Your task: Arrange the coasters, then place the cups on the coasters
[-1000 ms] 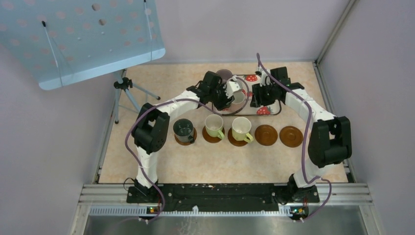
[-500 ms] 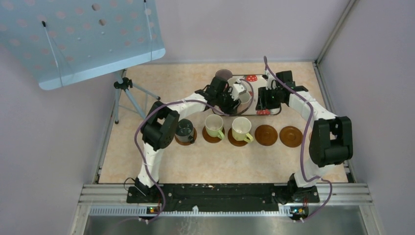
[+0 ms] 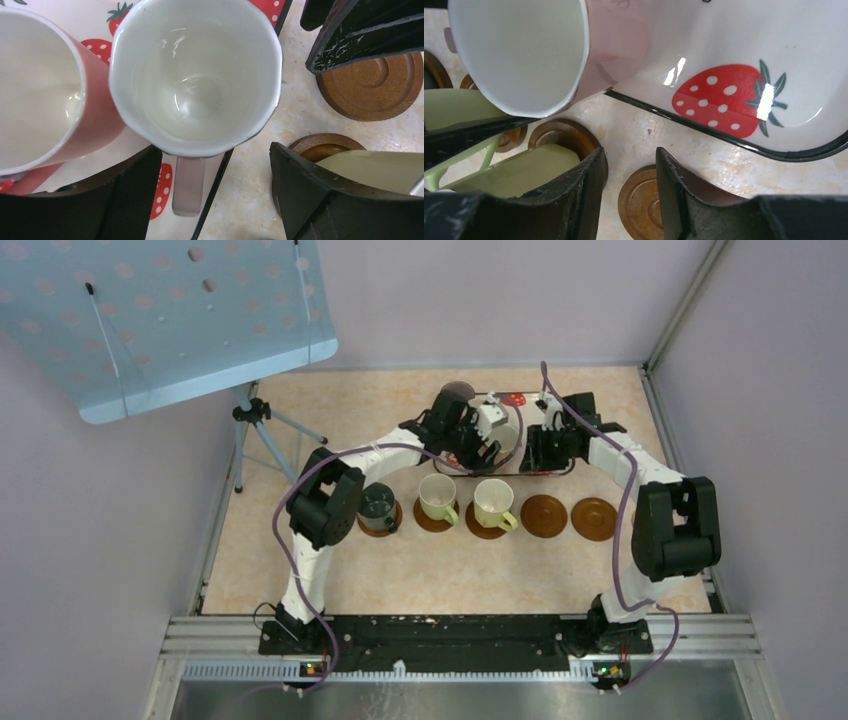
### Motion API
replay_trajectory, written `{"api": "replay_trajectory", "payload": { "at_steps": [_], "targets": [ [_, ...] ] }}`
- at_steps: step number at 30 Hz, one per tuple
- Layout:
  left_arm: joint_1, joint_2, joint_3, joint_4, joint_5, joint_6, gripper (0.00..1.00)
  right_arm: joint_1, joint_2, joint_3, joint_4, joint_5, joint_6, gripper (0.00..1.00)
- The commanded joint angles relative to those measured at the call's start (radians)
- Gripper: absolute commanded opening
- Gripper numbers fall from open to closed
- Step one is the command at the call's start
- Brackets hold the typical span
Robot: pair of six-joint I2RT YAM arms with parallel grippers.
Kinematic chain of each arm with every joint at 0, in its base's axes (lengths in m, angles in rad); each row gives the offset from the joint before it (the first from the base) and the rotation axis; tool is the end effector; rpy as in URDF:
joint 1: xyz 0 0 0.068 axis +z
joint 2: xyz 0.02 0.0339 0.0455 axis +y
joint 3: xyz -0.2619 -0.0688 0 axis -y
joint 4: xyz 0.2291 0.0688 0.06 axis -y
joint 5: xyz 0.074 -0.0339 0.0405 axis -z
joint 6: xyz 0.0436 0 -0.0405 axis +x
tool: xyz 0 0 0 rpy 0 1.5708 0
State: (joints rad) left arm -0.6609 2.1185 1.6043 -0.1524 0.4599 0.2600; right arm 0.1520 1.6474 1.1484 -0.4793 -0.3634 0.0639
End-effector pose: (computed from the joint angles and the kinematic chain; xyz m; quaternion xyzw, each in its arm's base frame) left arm 0.3625 -0.3064 0.2067 0.4784 0.7404 -0.2856 0.3760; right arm 0.3278 0.0659 0.2225 -0.0941 0.9375 0.2028 0.2668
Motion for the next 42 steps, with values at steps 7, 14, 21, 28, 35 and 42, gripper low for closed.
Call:
{"api": "replay_trajectory", "payload": {
  "at_steps": [7,14,21,28,35,42],
  "targets": [
    [0.021,-0.200,-0.055,0.006,0.053,0.018,0.88,-0.003,-0.007,-0.034,0.104,-0.060,0.103,0.40],
    [0.059,-0.200,-0.049,-0.037,0.079,0.075,0.73,0.001,0.049,0.010,0.154,-0.073,0.135,0.39],
    [0.079,-0.176,-0.031,-0.033,-0.076,0.141,0.55,0.001,0.102,0.069,0.183,-0.069,0.138,0.39],
    [0.081,-0.106,0.021,-0.070,-0.147,0.211,0.50,0.001,0.139,0.120,0.194,-0.053,0.144,0.39],
    [0.072,-0.068,0.049,-0.102,-0.108,0.217,0.45,-0.002,0.175,0.170,0.198,-0.043,0.155,0.39],
    [0.026,-0.074,0.013,-0.114,-0.022,0.174,0.41,-0.003,0.203,0.205,0.201,-0.051,0.169,0.39]
  ]
}}
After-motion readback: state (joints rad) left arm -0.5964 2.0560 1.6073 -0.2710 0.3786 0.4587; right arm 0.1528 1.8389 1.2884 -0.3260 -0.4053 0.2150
